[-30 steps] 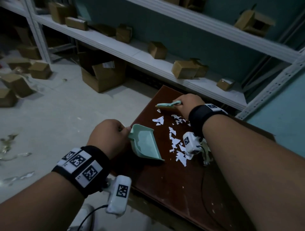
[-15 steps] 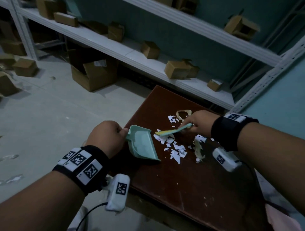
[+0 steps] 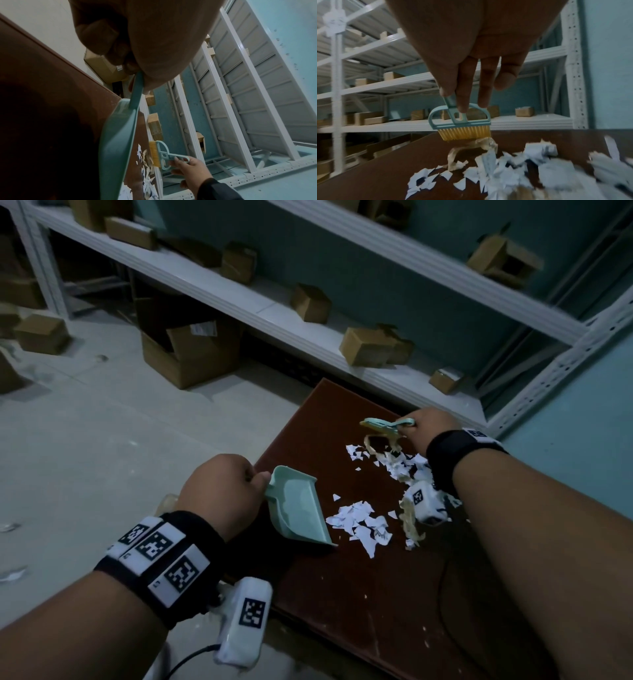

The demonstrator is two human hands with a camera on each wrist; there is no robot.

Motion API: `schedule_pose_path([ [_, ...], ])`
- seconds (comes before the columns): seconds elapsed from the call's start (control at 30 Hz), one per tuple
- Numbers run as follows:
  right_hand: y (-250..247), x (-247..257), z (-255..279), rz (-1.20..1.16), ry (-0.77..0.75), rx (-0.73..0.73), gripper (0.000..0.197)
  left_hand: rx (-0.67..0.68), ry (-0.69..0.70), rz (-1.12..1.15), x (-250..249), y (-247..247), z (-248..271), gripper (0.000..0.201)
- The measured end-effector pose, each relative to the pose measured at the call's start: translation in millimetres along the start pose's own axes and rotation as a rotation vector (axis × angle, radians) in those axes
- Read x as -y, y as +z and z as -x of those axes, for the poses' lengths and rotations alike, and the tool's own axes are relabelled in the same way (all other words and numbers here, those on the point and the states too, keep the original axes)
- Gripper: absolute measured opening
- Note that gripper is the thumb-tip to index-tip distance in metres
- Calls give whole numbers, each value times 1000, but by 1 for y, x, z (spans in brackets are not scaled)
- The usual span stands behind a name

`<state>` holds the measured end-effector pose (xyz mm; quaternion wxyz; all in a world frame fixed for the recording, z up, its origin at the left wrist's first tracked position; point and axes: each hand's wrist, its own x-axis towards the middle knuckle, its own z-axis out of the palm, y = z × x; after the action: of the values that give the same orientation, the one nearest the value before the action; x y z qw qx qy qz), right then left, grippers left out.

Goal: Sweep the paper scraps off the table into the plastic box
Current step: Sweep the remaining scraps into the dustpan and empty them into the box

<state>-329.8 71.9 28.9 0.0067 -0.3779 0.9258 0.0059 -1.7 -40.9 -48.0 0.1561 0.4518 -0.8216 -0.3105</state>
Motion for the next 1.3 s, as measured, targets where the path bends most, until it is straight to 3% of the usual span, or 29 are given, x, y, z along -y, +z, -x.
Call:
schedule_pose_path([
  [0.1, 15, 10, 1, 32, -3, 103, 25, 3, 1, -16, 0, 0, 1, 36],
  [0.27, 17, 14, 22, 163, -156, 180, 28, 13, 5, -8, 2, 0, 0, 37],
  [0.53, -1, 8, 116, 178, -259, 318, 27, 32, 0, 5, 7, 0, 1, 38],
  [0.7, -15, -2, 152, 184, -291, 254, 28, 49, 18, 11, 1, -4, 7, 41],
  [0.8, -21, -7, 158, 121, -214, 110, 23, 60, 30, 13, -5, -4, 10, 40],
  [0.93, -30, -19, 158, 81, 20, -67, 31, 68, 71, -36, -13, -8, 13, 40],
  [1.13, -24, -39, 151, 127, 306, -36, 31, 72, 109, -129, -22, -6, 17, 37],
  [1.3, 2, -28, 148, -21, 378, 35, 36, 75, 153, -181, -29, 3, 19, 36],
])
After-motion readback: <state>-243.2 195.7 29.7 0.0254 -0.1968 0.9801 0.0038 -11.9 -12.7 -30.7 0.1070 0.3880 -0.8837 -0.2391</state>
